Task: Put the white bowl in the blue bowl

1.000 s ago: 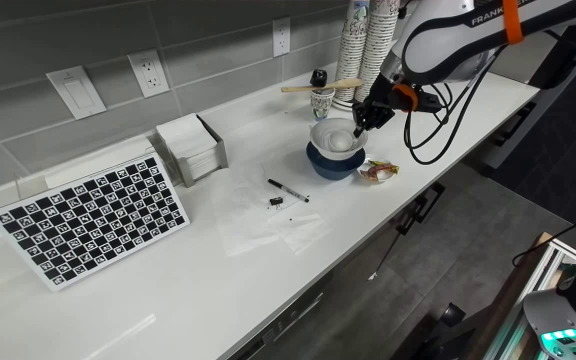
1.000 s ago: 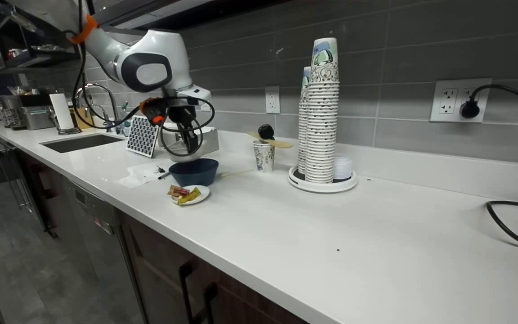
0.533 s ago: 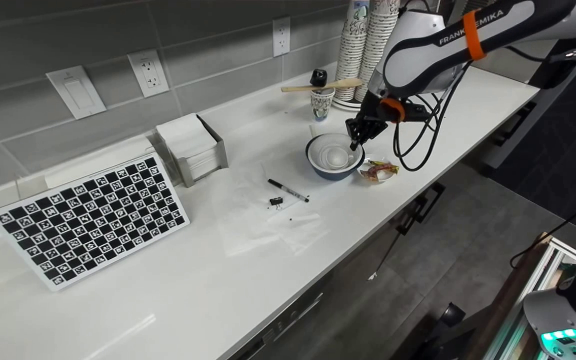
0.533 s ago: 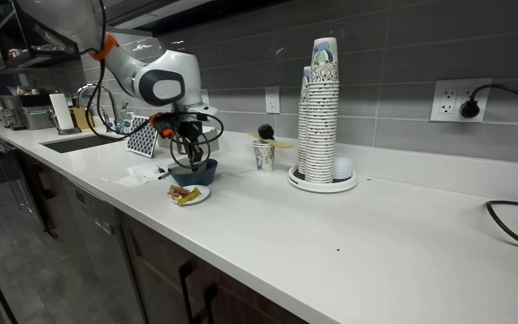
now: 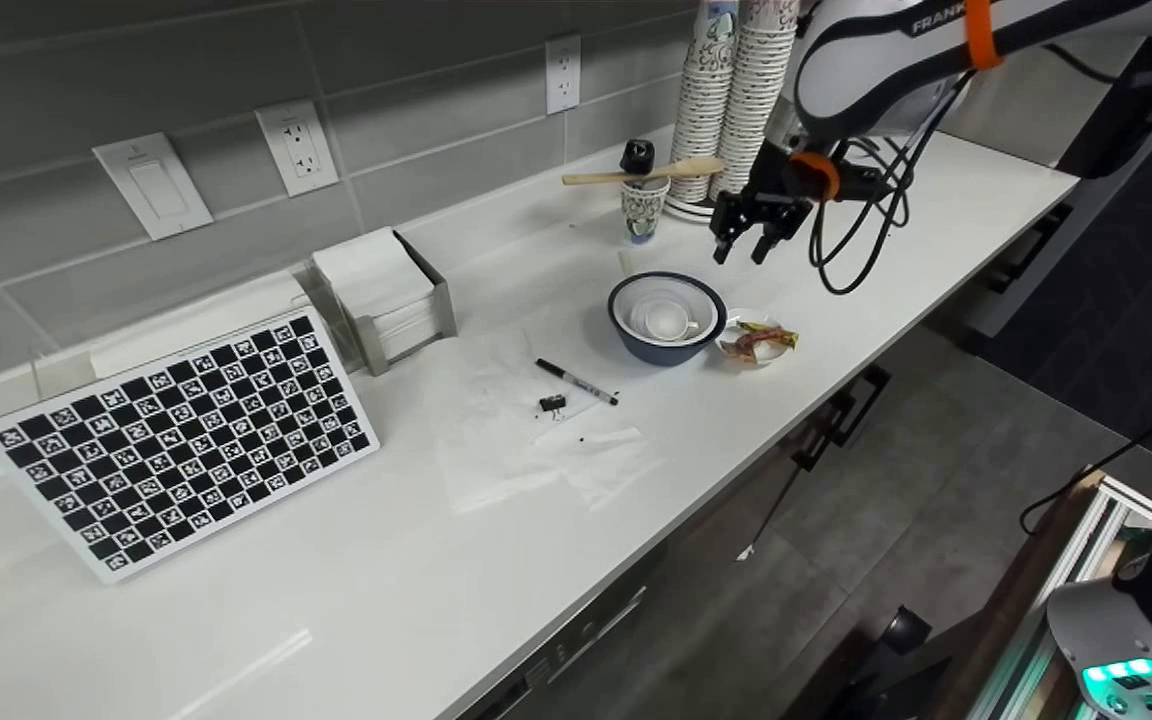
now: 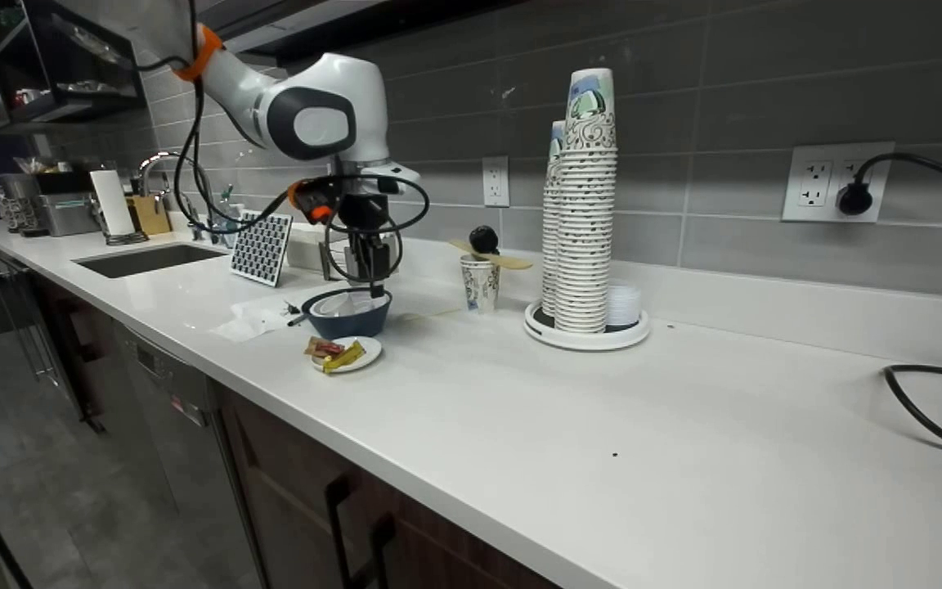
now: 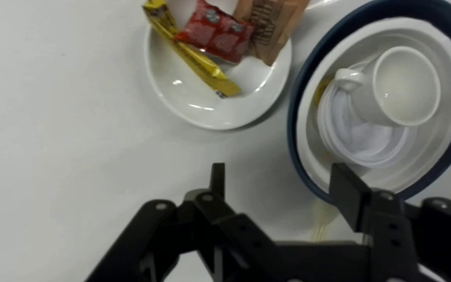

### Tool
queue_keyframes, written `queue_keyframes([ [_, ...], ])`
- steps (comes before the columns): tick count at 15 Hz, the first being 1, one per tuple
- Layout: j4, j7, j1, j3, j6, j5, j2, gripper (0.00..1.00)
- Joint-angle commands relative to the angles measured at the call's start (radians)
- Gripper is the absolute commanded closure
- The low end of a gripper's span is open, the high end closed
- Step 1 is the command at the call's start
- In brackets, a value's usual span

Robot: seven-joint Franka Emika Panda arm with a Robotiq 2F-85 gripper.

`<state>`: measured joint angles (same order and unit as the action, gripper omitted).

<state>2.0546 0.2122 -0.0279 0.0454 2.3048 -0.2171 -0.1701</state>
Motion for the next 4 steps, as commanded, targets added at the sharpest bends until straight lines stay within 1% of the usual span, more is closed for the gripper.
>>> queue_keyframes([
  [1,0.063,0.04,-0.034,0.067,-0.174,0.199,0.122,0.01],
  [2,0.087,-0.033,-0.052,0.071,-0.207,0.197,0.151,0.0],
  [3,0.024,0.001,-0.043,0.057,-0.162,0.149,0.084,0.1],
  [4,0.04,-0.019,-0.055,0.068,-0.19,0.165,0.107,0.02],
])
